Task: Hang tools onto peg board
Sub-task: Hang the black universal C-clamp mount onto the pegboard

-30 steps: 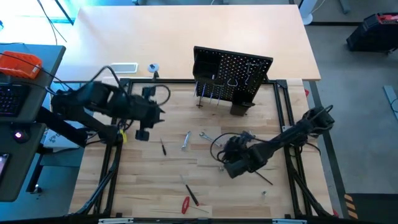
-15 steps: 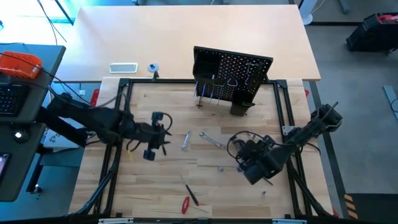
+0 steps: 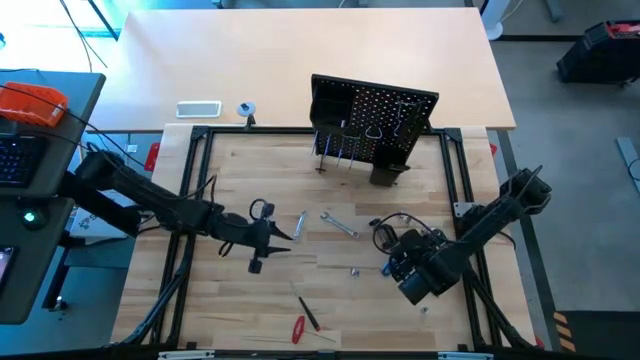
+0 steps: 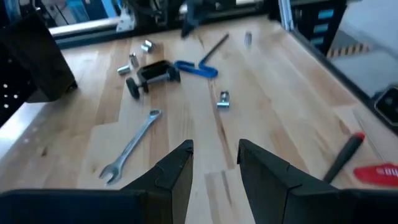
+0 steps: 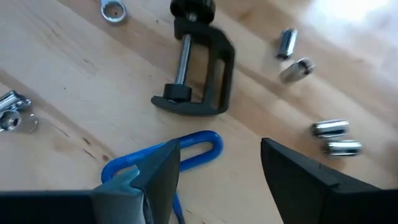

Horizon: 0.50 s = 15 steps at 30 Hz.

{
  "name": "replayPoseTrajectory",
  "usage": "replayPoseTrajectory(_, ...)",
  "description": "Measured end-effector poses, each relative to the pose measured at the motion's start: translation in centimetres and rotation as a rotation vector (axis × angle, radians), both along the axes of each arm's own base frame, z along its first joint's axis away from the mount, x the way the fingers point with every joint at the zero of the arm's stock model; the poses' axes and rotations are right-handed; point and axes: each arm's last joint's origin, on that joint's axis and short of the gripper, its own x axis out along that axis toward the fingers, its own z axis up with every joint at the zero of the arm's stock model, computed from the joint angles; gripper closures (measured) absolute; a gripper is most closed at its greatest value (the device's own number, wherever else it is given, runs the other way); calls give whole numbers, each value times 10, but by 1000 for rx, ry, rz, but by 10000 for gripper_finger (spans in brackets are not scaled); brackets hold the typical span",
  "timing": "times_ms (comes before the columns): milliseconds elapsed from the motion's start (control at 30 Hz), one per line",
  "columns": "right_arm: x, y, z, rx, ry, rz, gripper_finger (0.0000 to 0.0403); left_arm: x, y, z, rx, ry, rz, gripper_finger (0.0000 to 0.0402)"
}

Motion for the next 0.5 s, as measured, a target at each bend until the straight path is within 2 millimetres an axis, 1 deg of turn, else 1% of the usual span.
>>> replayPoseTrajectory(100, -2, -6, -17, 7, -31, -38, 183, -2, 1, -15, -32, -30, 9, 280)
replayPoseTrajectory(200, -3, -13, -29, -3, -85, -77, 183, -2, 1, -26, -48, -18, 18, 280)
replayPoseTrajectory(367, 2, -26, -42, 4, -144, -123, 183, 4, -1, -39, -49, 5, 23, 280)
replayPoseTrajectory(500, 5, -37, -51, 4, -154, -146, 183, 11, -4, -47, -54, -10, 22, 280)
